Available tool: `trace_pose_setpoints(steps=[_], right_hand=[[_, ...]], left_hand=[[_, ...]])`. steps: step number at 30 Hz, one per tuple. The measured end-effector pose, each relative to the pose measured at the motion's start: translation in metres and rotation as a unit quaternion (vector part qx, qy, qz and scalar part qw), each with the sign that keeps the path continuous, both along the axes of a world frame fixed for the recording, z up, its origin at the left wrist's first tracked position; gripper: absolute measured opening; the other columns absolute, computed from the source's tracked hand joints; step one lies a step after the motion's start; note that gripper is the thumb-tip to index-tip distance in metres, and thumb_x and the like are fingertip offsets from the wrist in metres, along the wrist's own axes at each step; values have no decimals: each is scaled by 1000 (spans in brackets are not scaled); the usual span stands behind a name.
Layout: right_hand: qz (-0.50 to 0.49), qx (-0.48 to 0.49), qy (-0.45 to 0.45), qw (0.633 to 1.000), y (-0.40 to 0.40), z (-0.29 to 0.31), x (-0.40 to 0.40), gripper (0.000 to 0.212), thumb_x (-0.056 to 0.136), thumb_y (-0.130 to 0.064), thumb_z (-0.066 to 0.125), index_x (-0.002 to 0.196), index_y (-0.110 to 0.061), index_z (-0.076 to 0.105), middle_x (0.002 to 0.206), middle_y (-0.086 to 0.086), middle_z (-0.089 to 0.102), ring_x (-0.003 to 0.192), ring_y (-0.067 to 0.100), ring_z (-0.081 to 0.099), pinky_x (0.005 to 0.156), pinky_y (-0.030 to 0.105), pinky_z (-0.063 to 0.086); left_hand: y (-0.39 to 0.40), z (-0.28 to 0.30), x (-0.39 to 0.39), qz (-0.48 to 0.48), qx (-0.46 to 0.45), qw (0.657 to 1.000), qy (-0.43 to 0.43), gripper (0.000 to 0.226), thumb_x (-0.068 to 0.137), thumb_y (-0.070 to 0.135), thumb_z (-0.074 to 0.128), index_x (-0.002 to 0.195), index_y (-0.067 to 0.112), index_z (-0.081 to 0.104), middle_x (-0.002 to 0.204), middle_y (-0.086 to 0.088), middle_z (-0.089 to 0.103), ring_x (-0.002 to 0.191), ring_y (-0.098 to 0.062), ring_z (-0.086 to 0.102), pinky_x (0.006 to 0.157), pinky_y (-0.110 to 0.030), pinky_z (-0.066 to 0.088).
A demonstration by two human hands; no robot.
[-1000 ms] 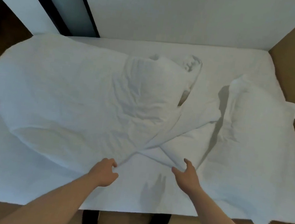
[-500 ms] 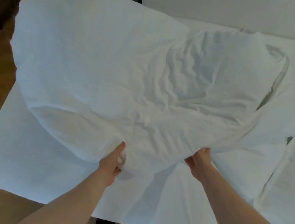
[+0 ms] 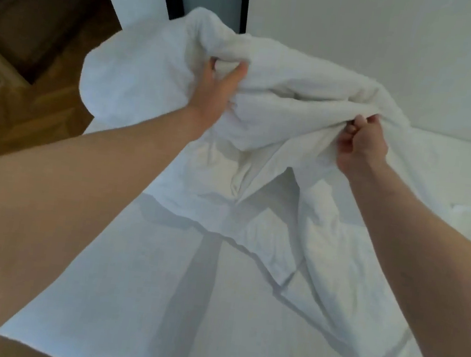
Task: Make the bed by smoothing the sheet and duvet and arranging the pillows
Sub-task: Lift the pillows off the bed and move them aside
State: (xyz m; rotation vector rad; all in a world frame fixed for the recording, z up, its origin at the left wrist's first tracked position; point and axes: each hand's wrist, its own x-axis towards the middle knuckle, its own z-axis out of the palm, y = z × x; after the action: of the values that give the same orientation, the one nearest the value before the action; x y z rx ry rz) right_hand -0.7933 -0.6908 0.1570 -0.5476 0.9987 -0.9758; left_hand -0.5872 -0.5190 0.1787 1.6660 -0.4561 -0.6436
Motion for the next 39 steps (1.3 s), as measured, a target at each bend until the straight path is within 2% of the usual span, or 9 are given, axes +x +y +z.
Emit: trace_pose_setpoints(steps=[5, 8, 11, 16, 20, 27, 31, 36, 39], right_hand=[[47, -6, 53, 997, 19, -17, 8, 37, 94, 3, 58, 116, -25, 68, 76, -3, 67, 57, 6, 56, 57, 19, 55], [217, -77, 221, 948, 49, -65, -16, 55, 93, -8, 70, 143, -26, 56, 100, 4, 70, 80, 15, 66, 71, 37, 63], [352, -145, 333, 863, 97, -124, -57, 56, 93, -15, 72, 144, -29, 54, 112, -2, 71, 93, 15, 69, 78, 35, 58], [340, 13, 427, 838, 168, -220, -147, 41, 92, -18, 73, 132, -13, 63, 110, 4, 71, 77, 17, 65, 70, 30, 55], [325, 225, 385, 834, 188, -270, -173, 76, 89, -48, 74, 147, -8, 46, 130, 7, 57, 110, 26, 63, 82, 43, 62], [80, 318, 154, 932, 160, -318, -112, 84, 74, -60, 83, 138, -18, 50, 133, 2, 57, 121, 25, 60, 89, 40, 59], [-72, 253, 190, 946, 151, -329, -111, 76, 76, -38, 88, 139, -12, 54, 127, 6, 65, 104, 23, 68, 91, 41, 60], [-41, 171, 222, 959, 168, -279, -117, 57, 74, -16, 87, 125, -10, 65, 117, 7, 72, 102, 24, 71, 96, 49, 58], [41, 96, 219, 970, 208, -227, -121, 51, 74, -19, 84, 121, -8, 69, 110, 3, 75, 97, 19, 73, 89, 44, 61]], left_hand=[[35, -71, -94, 13, 132, 946, -297, 65, 67, 44, 79, 117, 18, 48, 119, 1, 47, 101, -25, 58, 87, -43, 52], [64, -130, -133, -118, 230, 955, -149, 58, 74, 45, 81, 120, 25, 51, 122, 4, 45, 108, -23, 59, 94, -39, 50], [98, -179, -146, -180, 368, 911, -44, 59, 83, 43, 77, 131, 21, 52, 138, -6, 45, 124, -26, 55, 105, -36, 45], [141, -227, -162, -217, 449, 867, 14, 61, 87, 47, 71, 137, 21, 47, 146, -5, 41, 125, -23, 54, 99, -35, 48], [134, -253, -172, -183, 433, 881, 53, 62, 90, 44, 69, 142, 18, 46, 147, -4, 43, 126, -23, 52, 97, -33, 46], [112, -307, -178, -92, 371, 910, 163, 61, 85, 40, 75, 137, 18, 50, 133, -4, 57, 115, -23, 60, 103, -43, 51], [117, -313, -180, -58, 329, 914, 230, 61, 88, 32, 76, 139, 13, 49, 124, -5, 60, 108, -23, 64, 95, -43, 57], [120, -293, -200, 1, 261, 905, 337, 46, 85, 45, 77, 121, 21, 61, 129, -2, 59, 108, -24, 66, 92, -40, 57], [116, -265, -202, 59, 158, 884, 435, 63, 77, 66, 73, 125, 27, 62, 123, 0, 65, 112, -26, 66, 102, -46, 52]])
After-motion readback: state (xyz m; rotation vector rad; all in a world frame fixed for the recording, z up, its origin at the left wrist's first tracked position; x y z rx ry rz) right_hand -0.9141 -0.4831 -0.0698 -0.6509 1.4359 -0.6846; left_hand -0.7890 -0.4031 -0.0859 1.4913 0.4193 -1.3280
